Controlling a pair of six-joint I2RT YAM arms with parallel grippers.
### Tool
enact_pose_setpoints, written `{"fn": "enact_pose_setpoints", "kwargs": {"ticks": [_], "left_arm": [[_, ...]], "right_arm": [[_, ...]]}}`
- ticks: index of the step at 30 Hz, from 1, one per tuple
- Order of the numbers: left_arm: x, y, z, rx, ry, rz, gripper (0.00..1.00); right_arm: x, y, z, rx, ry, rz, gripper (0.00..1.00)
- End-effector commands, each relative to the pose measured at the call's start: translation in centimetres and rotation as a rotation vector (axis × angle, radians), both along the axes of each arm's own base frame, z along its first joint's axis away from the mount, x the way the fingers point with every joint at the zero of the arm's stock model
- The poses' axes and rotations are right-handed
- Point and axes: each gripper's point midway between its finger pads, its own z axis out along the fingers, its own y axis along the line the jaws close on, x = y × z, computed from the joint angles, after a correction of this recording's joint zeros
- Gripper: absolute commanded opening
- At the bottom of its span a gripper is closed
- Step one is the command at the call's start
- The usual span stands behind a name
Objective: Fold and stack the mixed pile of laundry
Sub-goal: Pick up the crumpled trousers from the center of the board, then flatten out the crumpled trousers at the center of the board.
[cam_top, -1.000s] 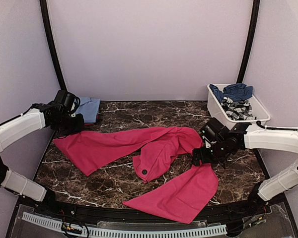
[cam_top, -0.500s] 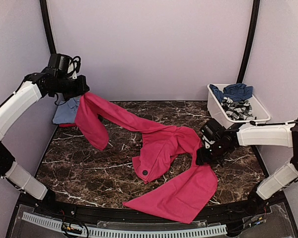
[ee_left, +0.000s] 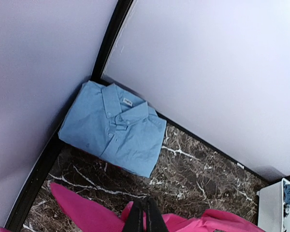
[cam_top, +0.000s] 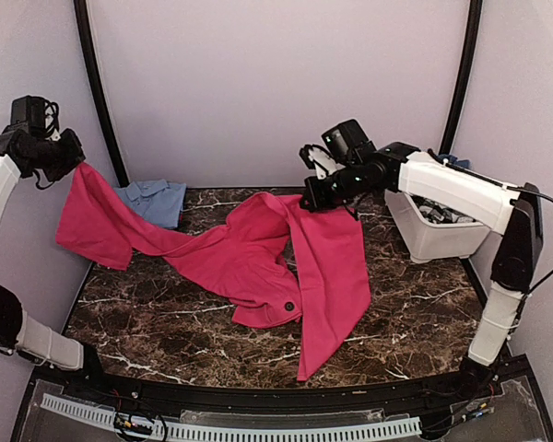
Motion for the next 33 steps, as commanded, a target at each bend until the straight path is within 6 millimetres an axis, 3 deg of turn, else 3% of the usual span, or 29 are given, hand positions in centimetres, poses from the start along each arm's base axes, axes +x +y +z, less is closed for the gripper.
{"fn": "enact_pose_setpoints", "kwargs": {"ticks": [1, 5, 7, 10, 11, 12, 13, 14, 15, 16, 17, 18, 19, 20, 22, 23, 24, 25, 26, 27, 28, 29, 30, 31, 32, 33], "left_arm": [[-3.4, 0.1, 6.8, -0.027, -0.170, 0.007, 0.00], [-5.1, -1.5, 10.5, -0.044, -0.297, -0.055, 0.00], [-5.7, -2.9, 12.1, -0.054, -0.355, -0.128, 0.00], [-5.9, -6.4, 13.4, -0.124, -0.409, -0.311, 0.00], [-6.1, -8.9, 13.8, -0.148, -0.431, -0.423, 0.00], [-6.0, -10.2, 14.1, -0.144, -0.450, -0.475, 0.00], [-6.5, -13.7, 13.9, -0.134, -0.452, -0.593, 0.00], [-6.0, -15.4, 13.4, -0.121, -0.439, -0.633, 0.00], [-7.1, -19.1, 13.6, -0.108, -0.447, -0.759, 0.00], [-6.0, -21.2, 12.1, -0.107, -0.396, -0.801, 0.00], [-7.3, -24.9, 12.4, -0.100, -0.404, -0.913, 0.00], [-6.5, -27.0, 11.7, -0.086, -0.384, -0.945, 0.00], [-8.1, -30.7, 11.3, -0.076, -0.381, -1.054, 0.00], [-7.3, -33.2, 10.4, -0.062, -0.361, -1.090, 0.00], [-10.7, -40.6, 8.8, -0.050, -0.337, -1.285, 0.00], [-11.4, -42.5, 8.3, -0.026, -0.342, -1.337, 0.00], [-13.2, -46.2, 7.0, -0.016, -0.318, -1.423, 0.00], [-14.2, -47.8, 6.5, 0.021, -0.337, -1.478, 0.00], [-16.1, -50.8, 5.0, 0.045, -0.317, -1.550, 0.00], [-16.9, -52.0, 4.1, 0.092, -0.328, -1.598, 0.00], [-18.0, -53.5, 2.4, 0.125, -0.288, -1.641, 0.03], [-18.2, -53.9, 1.6, 0.149, -0.276, -1.660, 0.16], [-18.0, -54.0, 0.4, 0.165, -0.238, -1.660, 0.22], [-17.7, -53.7, 0.1, 0.170, -0.227, -1.646, 0.42], [-16.3, -52.6, -0.2, 0.172, -0.221, -1.602, 0.53], [-16.0, -51.0, 1.6, 0.131, -0.246, -1.558, 0.68]], "right_arm": [[1.5, 4.9, 8.1, 0.065, -0.205, 0.129, 0.00], [3.6, 5.7, 14.5, 0.147, -0.397, 0.142, 0.00], [3.8, 6.3, 16.4, 0.187, -0.451, 0.178, 0.00], [4.6, 5.8, 17.1, 0.169, -0.495, 0.169, 0.00], [5.1, 4.8, 16.7, 0.169, -0.485, 0.152, 0.00], [5.9, 2.7, 17.3, 0.192, -0.486, 0.110, 0.00], [6.6, 0.6, 17.0, 0.193, -0.478, 0.065, 0.00], [7.2, -1.5, 16.6, 0.184, -0.478, 0.025, 0.00], [7.6, -3.7, 16.4, 0.167, -0.485, -0.020, 0.00], [8.1, -5.8, 16.1, 0.151, -0.483, -0.066, 0.00], [8.2, -7.6, 16.0, 0.152, -0.481, -0.092, 0.00], [8.2, -9.3, 16.2, 0.161, -0.478, -0.111, 0.00], [8.2, -10.6, 16.1, 0.171, -0.474, -0.125, 0.00], [8.2, -11.7, 16.1, 0.173, -0.475, -0.139, 0.00], [8.2, -13.3, 15.6, 0.157, -0.461, -0.158, 0.00], [8.3, -13.9, 15.5, 0.152, -0.454, -0.162, 0.00], [8.4, -14.3, 15.2, 0.141, -0.450, -0.169, 0.00], [8.5, -14.8, 15.1, 0.136, -0.450, -0.178, 0.00], [8.5, -15.1, 15.0, 0.138, -0.445, -0.180, 0.00], [8.5, -15.3, 14.9, 0.141, -0.441, -0.177, 0.00], [8.5, -15.6, 14.9, 0.141, -0.442, -0.183, 0.00], [8.4, -15.8, 14.9, 0.142, -0.441, -0.185, 0.00], [8.3, -15.8, 14.8, 0.143, -0.437, -0.182, 0.00], [8.3, -15.9, 14.7, 0.143, -0.435, -0.179, 0.00], [8.2, -15.9, 14.7, 0.144, -0.435, -0.177, 0.00], [8.1, -15.8, 14.7, 0.147, -0.435, -0.175, 0.00]]}}
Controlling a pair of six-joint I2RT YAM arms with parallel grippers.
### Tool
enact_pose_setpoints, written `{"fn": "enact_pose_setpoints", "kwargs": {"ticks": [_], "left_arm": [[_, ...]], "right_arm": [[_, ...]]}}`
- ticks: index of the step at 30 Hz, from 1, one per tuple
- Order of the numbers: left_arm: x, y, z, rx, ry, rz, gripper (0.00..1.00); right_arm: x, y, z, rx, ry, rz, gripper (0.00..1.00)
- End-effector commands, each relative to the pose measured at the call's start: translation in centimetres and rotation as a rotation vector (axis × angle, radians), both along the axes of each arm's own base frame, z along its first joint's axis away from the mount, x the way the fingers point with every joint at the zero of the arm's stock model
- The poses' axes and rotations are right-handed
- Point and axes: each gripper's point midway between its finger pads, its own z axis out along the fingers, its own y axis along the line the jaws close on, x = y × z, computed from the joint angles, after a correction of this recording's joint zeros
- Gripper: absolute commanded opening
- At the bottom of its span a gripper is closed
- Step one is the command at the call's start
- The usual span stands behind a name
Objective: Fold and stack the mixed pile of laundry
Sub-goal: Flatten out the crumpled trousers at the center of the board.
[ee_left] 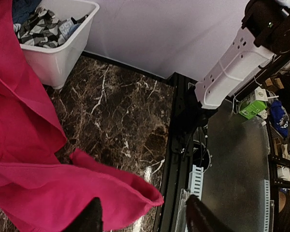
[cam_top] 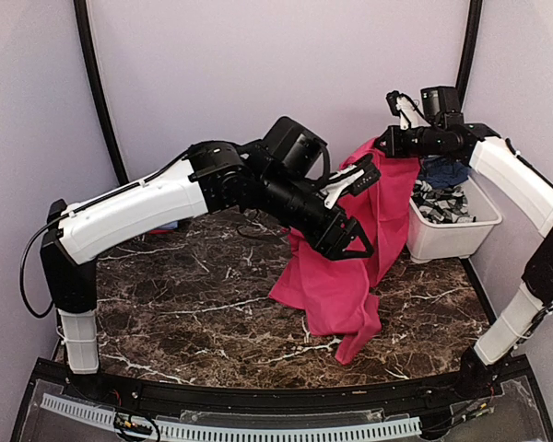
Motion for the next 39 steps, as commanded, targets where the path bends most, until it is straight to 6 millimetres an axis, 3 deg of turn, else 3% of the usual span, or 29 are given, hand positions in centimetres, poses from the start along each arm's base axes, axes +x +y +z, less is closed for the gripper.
{"fn": "enact_pose_setpoints", "kwargs": {"ticks": [1, 2, 3, 4, 5, 7, 10, 12, 14, 21, 25, 27, 32, 37, 38, 39], "left_arm": [[4.9, 6.6, 4.2, -0.090, -0.062, 0.148, 0.73], [6.0, 7.9, 3.9, -0.118, -0.006, 0.211, 0.80], [9.0, 11.2, 3.6, -0.178, 0.041, 0.340, 0.82], [10.2, 13.5, 5.9, -0.268, 0.023, 0.405, 0.83], [13.2, 16.6, 1.7, -0.224, 0.117, 0.552, 0.83], [15.5, 20.3, -2.1, -0.172, 0.163, 0.697, 0.75], [16.7, 22.6, -9.7, 0.033, 0.229, 0.825, 0.63], [16.9, 22.7, -13.5, 0.130, 0.285, 0.840, 0.58], [17.3, 22.4, -15.9, 0.164, 0.308, 0.844, 0.58], [18.4, 18.8, -20.9, 0.202, 0.365, 0.761, 0.62], [16.6, 16.1, -24.4, 0.280, 0.391, 0.670, 0.58], [15.2, 14.5, -25.8, 0.311, 0.397, 0.622, 0.55], [13.4, 13.0, -28.5, 0.347, 0.453, 0.582, 0.48], [11.8, 11.6, -30.0, 0.361, 0.493, 0.536, 0.44], [11.7, 11.4, -30.4, 0.362, 0.505, 0.528, 0.42], [11.7, 11.4, -30.6, 0.367, 0.509, 0.532, 0.33]], "right_arm": [[-0.3, 0.1, 2.3, 0.039, -0.080, 0.031, 0.00], [-0.4, 0.2, 2.4, 0.044, -0.080, 0.035, 0.00], [-0.5, 0.3, 2.4, 0.049, -0.080, 0.039, 0.00], [-0.6, 0.4, 2.4, 0.052, -0.080, 0.044, 0.00], [-0.6, 0.4, 2.5, 0.056, -0.081, 0.048, 0.00], [-0.8, 0.7, 2.7, 0.063, -0.083, 0.063, 0.00], [-1.1, 0.9, 3.0, 0.072, -0.085, 0.081, 0.00], [-1.4, 1.1, 3.2, 0.080, -0.089, 0.099, 0.00], [-1.7, 1.2, 3.4, 0.084, -0.089, 0.105, 0.00], [-2.5, 0.9, 3.9, 0.085, -0.092, 0.103, 0.00], [-2.6, 0.7, 3.8, 0.080, -0.089, 0.097, 0.00], [-2.6, 0.7, 3.8, 0.080, -0.088, 0.098, 0.00], [-2.5, 0.7, 3.5, 0.075, -0.084, 0.094, 0.00], [-2.3, 0.9, 3.3, 0.079, -0.076, 0.100, 0.00], [-2.3, 0.9, 3.2, 0.080, -0.076, 0.100, 0.00], [-2.3, 0.9, 3.1, 0.081, -0.071, 0.102, 0.00]]}}
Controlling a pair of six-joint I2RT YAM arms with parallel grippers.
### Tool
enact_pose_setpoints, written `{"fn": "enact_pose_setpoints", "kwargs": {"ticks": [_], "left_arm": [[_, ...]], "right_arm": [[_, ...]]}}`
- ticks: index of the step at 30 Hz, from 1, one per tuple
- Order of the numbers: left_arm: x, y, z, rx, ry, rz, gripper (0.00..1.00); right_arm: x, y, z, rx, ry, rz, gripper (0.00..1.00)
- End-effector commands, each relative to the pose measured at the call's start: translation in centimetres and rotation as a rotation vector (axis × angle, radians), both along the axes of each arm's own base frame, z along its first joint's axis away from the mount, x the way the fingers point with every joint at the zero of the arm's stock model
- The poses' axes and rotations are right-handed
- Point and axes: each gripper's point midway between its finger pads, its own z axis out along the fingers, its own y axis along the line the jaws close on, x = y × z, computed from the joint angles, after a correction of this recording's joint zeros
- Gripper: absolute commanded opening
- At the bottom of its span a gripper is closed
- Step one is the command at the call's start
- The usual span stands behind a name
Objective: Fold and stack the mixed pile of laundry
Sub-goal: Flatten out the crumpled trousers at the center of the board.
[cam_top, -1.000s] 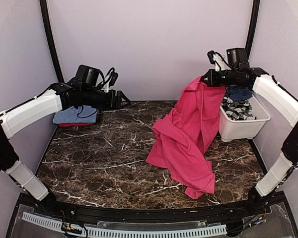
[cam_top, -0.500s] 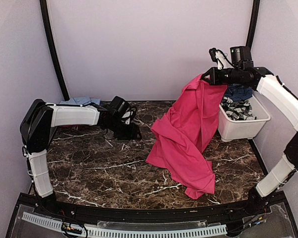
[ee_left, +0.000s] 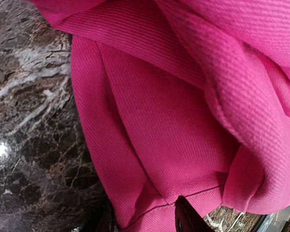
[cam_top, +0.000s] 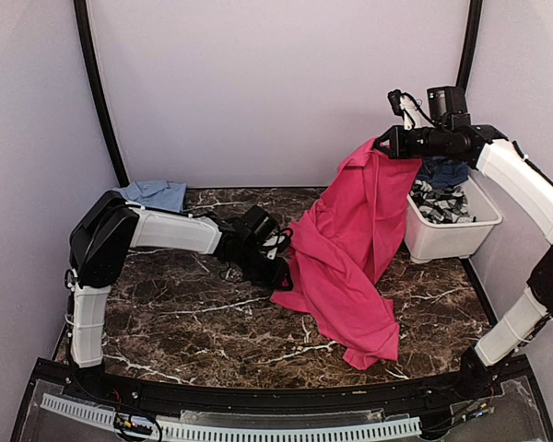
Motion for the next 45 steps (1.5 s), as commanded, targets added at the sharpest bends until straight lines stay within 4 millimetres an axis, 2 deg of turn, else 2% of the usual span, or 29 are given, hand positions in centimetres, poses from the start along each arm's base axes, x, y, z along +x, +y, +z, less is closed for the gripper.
{"fn": "enact_pose_setpoints", "kwargs": {"ticks": [1, 2, 4, 5, 6, 7, 8, 9, 10, 11, 12, 13, 14, 16, 17, 18, 19, 20, 21, 22, 23, 24, 25, 26, 28, 30, 36, 41, 45], "left_arm": [[-0.5, 0.0, -1.5, 0.023, 0.044, 0.001, 0.26], [-0.1, 0.5, -1.5, 0.038, 0.042, 0.021, 0.10], [1.3, 2.5, -0.9, 0.056, 0.036, 0.090, 0.01], [1.8, 3.7, 0.1, 0.052, 0.022, 0.123, 0.00], [3.4, 5.6, 0.9, 0.044, 0.014, 0.185, 0.00], [3.9, 7.2, 2.9, 0.035, -0.024, 0.226, 0.00], [5.4, 9.5, 4.0, 0.036, -0.049, 0.280, 0.00], [6.3, 11.8, 6.5, 0.039, -0.104, 0.332, 0.00], [6.6, 12.6, 7.9, 0.045, -0.147, 0.333, 0.00], [6.9, 14.0, 10.7, 0.046, -0.213, 0.356, 0.00], [6.8, 14.7, 13.4, 0.047, -0.290, 0.338, 0.00], [6.7, 15.7, 14.6, 0.082, -0.322, 0.343, 0.00], [6.4, 16.5, 16.9, 0.092, -0.394, 0.329, 0.00], [5.6, 18.5, 19.8, 0.166, -0.505, 0.322, 0.00], [4.9, 18.5, 20.7, 0.182, -0.554, 0.297, 0.00], [4.2, 19.7, 22.0, 0.230, -0.637, 0.284, 0.00], [3.4, 19.5, 22.6, 0.251, -0.684, 0.232, 0.00], [2.3, 20.2, 23.1, 0.264, -0.715, 0.220, 0.00], [1.6, 20.1, 23.2, 0.279, -0.731, 0.186, 0.00], [0.7, 20.8, 22.9, 0.299, -0.725, 0.171, 0.00], [0.1, 20.9, 22.5, 0.314, -0.722, 0.146, 0.00], [-0.5, 21.7, 21.6, 0.358, -0.705, 0.141, 0.00], [-0.6, 22.2, 21.1, 0.387, -0.697, 0.145, 0.00], [-0.9, 23.2, 20.0, 0.442, -0.678, 0.150, 0.00], [-1.1, 24.5, 18.9, 0.509, -0.650, 0.183, 0.00], [-0.9, 25.5, 18.4, 0.551, -0.633, 0.228, 0.00], [0.0, 27.4, 18.0, 0.559, -0.590, 0.330, 0.00], [0.4, 28.4, 17.4, 0.602, -0.563, 0.353, 0.00], [0.7, 28.9, 17.6, 0.567, -0.547, 0.381, 0.00]], "right_arm": [[-0.2, 0.2, 2.4, 0.036, -0.076, 0.015, 0.00], [-0.2, 0.2, 2.3, 0.037, -0.074, 0.018, 0.00], [-0.2, 0.3, 2.0, 0.037, -0.065, 0.024, 0.00], [-0.2, 0.4, 1.9, 0.039, -0.061, 0.026, 0.00], [-0.2, 0.5, 1.8, 0.042, -0.059, 0.030, 0.00], [-0.1, 0.6, 1.7, 0.046, -0.056, 0.034, 0.00], [-0.1, 0.6, 1.5, 0.048, -0.053, 0.036, 0.00], [0.0, 0.7, 1.3, 0.052, -0.048, 0.039, 0.00], [0.1, 0.9, 1.1, 0.057, -0.045, 0.043, 0.00], [0.2, 1.1, 0.7, 0.063, -0.035, 0.052, 0.00], [0.2, 1.5, 0.3, 0.073, -0.023, 0.068, 0.00], [0.4, 2.1, -0.6, 0.078, 0.000, 0.084, 0.00], [0.6, 2.6, -1.3, 0.078, 0.018, 0.094, 0.00], [0.8, 4.3, -3.0, 0.063, 0.047, 0.123, 0.00], [1.1, 5.1, -4.0, 0.049, 0.064, 0.134, 0.00], [1.3, 5.9, -5.1, 0.030, 0.088, 0.140, 0.00], [1.7, 6.4, -6.2, 0.011, 0.117, 0.140, 0.00], [2.0, 6.4, -7.7, -0.014, 0.165, 0.126, 0.09], [2.3, 6.4, -8.6, -0.034, 0.200, 0.110, 0.22], [2.5, 6.0, -9.5, -0.055, 0.231, 0.087, 0.42], [2.6, 5.7, -10.1, -0.070, 0.246, 0.065, 0.56], [2.4, 5.5, -10.4, -0.078, 0.256, 0.049, 0.65], [2.0, 5.4, -10.4, -0.076, 0.254, 0.045, 0.80], [1.1, 5.5, -10.7, -0.075, 0.258, 0.049, 0.87], [-1.3, 6.6, -11.1, -0.064, 0.255, 0.096, 0.89], [-4.6, 8.4, -12.0, -0.078, 0.266, 0.172, 0.88], [-15.3, 15.4, -18.4, -0.127, 0.401, 0.464, 0.83], [-21.3, 19.5, -23.0, -0.222, 0.487, 0.610, 0.85], [-24.7, 21.6, -26.0, -0.286, 0.533, 0.672, 0.88]]}}
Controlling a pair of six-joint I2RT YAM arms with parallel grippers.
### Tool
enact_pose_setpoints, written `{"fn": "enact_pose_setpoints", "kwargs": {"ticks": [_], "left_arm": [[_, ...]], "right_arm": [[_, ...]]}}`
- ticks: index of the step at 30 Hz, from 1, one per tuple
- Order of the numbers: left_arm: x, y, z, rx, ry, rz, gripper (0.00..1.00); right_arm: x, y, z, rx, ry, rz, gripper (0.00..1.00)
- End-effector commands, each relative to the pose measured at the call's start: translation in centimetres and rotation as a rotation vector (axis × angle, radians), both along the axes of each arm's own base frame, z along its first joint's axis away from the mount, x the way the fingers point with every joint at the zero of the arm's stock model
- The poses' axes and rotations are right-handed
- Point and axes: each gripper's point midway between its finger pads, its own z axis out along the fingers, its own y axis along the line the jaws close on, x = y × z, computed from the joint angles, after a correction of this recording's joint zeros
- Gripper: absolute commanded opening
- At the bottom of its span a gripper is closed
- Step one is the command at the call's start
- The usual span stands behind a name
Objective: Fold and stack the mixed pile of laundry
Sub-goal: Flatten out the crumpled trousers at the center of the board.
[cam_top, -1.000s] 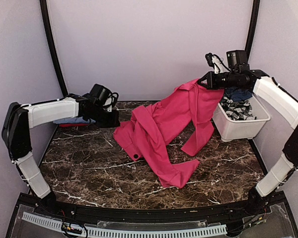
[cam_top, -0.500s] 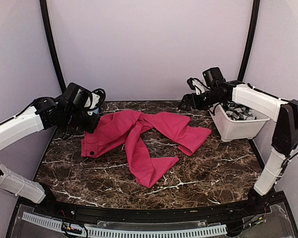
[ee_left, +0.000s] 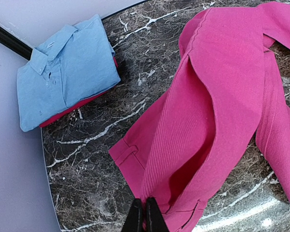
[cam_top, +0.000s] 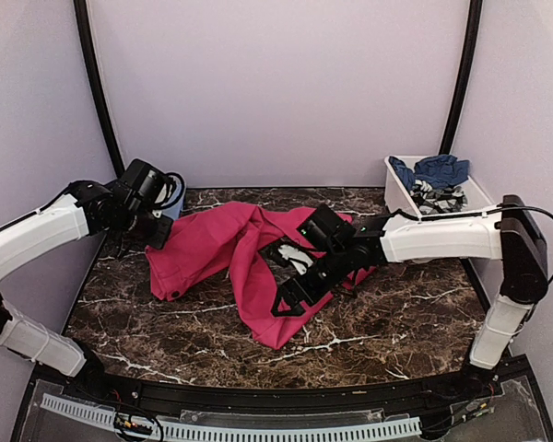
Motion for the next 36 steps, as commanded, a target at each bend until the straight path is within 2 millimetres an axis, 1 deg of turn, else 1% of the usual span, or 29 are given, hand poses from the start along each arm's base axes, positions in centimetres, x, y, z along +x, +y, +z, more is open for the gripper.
{"fn": "enact_pose_setpoints", "kwargs": {"ticks": [1, 3, 5, 7, 9, 10, 12, 14, 15, 16, 17, 20, 22, 24, 25, 26, 27, 28, 30, 31, 32, 33, 34, 35, 36], "left_arm": [[0.2, 1.1, 0.5, -0.033, 0.001, 0.047, 0.00], [0.3, 1.1, 0.6, -0.057, -0.002, 0.047, 0.00], [0.3, 1.2, 0.6, -0.066, -0.003, 0.051, 0.00], [0.5, 1.5, 0.7, -0.064, -0.008, 0.057, 0.00], [0.8, 1.8, 0.9, -0.066, -0.013, 0.068, 0.00], [1.0, 2.2, 0.9, -0.071, -0.012, 0.077, 0.00], [1.3, 2.7, 1.0, -0.079, -0.011, 0.094, 0.00], [1.7, 2.8, 1.3, -0.091, -0.014, 0.098, 0.00], [1.9, 2.7, 1.5, -0.099, -0.017, 0.093, 0.00], [2.2, 2.7, 1.7, -0.105, -0.026, 0.093, 0.00], [2.5, 2.6, 2.0, -0.109, -0.032, 0.088, 0.00], [3.2, 3.3, 2.7, -0.090, -0.047, 0.113, 0.00], [3.8, 4.4, 3.6, -0.064, -0.073, 0.148, 0.00], [4.4, 5.6, 5.0, -0.040, -0.119, 0.180, 0.00], [4.6, 6.1, 6.2, -0.027, -0.157, 0.187, 0.00], [4.6, 6.4, 6.8, -0.011, -0.175, 0.184, 0.00], [4.4, 6.8, 8.1, -0.010, -0.215, 0.192, 0.00], [4.2, 7.1, 8.7, -0.002, -0.235, 0.185, 0.00], [2.8, 7.5, 10.9, -0.031, -0.309, 0.175, 0.00], [2.3, 7.5, 10.6, -0.029, -0.307, 0.156, 0.00], [1.4, 7.7, 11.3, -0.023, -0.330, 0.136, 0.00], [0.8, 7.6, 10.4, -0.020, -0.304, 0.111, 0.00], [0.1, 7.6, 10.1, -0.012, -0.293, 0.085, 0.00], [-0.7, 7.7, 9.2, -0.001, -0.248, 0.070, 0.00], [-1.3, 7.9, 8.8, 0.006, -0.229, 0.075, 0.00]], "right_arm": [[-3.3, 2.5, -2.4, -0.025, 0.026, 0.070, 0.89], [-3.9, 3.0, -3.7, -0.056, 0.044, 0.068, 0.90], [-3.7, 2.9, -5.5, -0.105, 0.054, 0.034, 0.89], [-2.8, 1.8, -7.7, -0.189, 0.053, -0.033, 0.87], [-1.8, 0.0, -9.7, -0.269, 0.069, -0.106, 0.81], [-1.3, -0.9, -10.4, -0.286, 0.090, -0.148, 0.74], [-0.5, -2.6, -10.8, -0.282, 0.126, -0.213, 0.55], [0.3, -4.0, -10.7, -0.278, 0.132, -0.258, 0.32], [0.6, -4.4, -10.4, -0.272, 0.127, -0.268, 0.20], [0.9, -4.5, -9.8, -0.259, 0.118, -0.274, 0.03], [1.2, -4.6, -9.2, -0.249, 0.103, -0.282, 0.00], [2.2, -5.1, -6.3, -0.217, 0.043, -0.302, 0.00], [3.1, -6.1, -3.8, -0.197, -0.007, -0.336, 0.00], [4.5, -7.9, -0.2, -0.160, -0.068, -0.399, 0.00], [5.2, -9.0, 1.7, -0.141, -0.099, -0.431, 0.00], [5.8, -10.2, 3.9, -0.118, -0.134, -0.468, 0.00], [6.3, -11.6, 5.9, -0.097, -0.169, -0.504, 0.00], [6.6, -13.1, 8.0, -0.075, -0.204, -0.542, 0.00], [7.0, -16.1, 11.3, -0.041, -0.269, -0.618, 0.00], [6.9, -17.5, 12.6, -0.030, -0.294, -0.649, 0.00], [6.7, -18.7, 13.4, -0.026, -0.307, -0.676, 0.00], [6.3, -19.8, 14.3, -0.017, -0.320, -0.696, 0.00], [5.9, -20.6, 14.6, -0.019, -0.322, -0.713, 0.00], [5.5, -21.1, 14.5, -0.021, -0.316, -0.720, 0.00], [4.9, -20.9, 14.4, -0.004, -0.301, -0.699, 0.00]]}}
